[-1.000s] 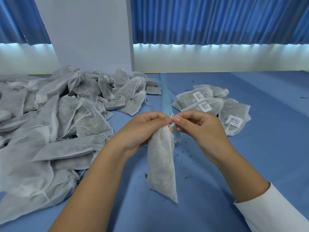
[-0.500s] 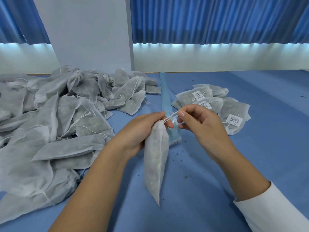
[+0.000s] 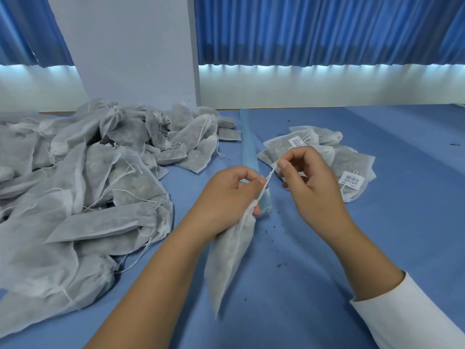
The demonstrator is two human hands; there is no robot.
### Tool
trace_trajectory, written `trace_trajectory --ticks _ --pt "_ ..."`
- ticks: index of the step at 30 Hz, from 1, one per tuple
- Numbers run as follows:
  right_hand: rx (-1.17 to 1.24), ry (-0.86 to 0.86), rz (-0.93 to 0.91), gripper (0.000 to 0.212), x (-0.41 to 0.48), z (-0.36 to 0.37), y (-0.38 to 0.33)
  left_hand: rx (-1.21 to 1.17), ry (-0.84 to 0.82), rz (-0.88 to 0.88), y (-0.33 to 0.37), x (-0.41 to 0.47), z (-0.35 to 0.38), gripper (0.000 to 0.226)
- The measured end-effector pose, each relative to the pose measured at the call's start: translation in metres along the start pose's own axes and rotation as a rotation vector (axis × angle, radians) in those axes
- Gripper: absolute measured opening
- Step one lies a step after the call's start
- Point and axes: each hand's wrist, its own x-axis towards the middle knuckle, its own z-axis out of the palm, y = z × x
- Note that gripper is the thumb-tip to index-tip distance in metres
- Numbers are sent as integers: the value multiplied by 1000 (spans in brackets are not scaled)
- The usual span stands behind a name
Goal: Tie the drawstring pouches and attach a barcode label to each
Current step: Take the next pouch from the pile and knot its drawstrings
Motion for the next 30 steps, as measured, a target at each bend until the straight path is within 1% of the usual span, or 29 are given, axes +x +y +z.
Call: trace_trajectory --ticks 2,5,10,12,13,16,19,21,24,27,28,30 --pt "-80 25 -52 20 0 1 2 30 11 42 -2 -1 8 18" --pt "-199 64 -109 15 0 3 5 60 42 74 -3 -1 14 17" --pt "-328 118 -128 10 1 9 7 73 71 79 -4 2 18 17" --pt "-341 149 -140 4 1 10 6 92 68 92 -4 3 20 17" --pt "-340 163 -141 2 2 10 6 95 67 98 -4 3 20 18" --pt "-342 185 -130 5 1 10 6 98 73 104 -4 5 19 19" --pt "-338 185 -122 2 1 10 6 78 75 99 -5 6 18 19" --pt "-299 176 -103 5 1 9 6 65 94 86 -7 7 18 20" --pt "-179 166 -97 14 2 7 4 63 186 78 -11 10 15 22" --pt "-79 166 -132 24 -2 7 -2 79 316 54 -16 15 11 36" --pt "-67 164 -160 24 -4 8 -4 42 343 21 -16 16 8 38" --pt "-58 143 -221 22 -7 10 -7 -75 363 -72 -15 20 4 34"
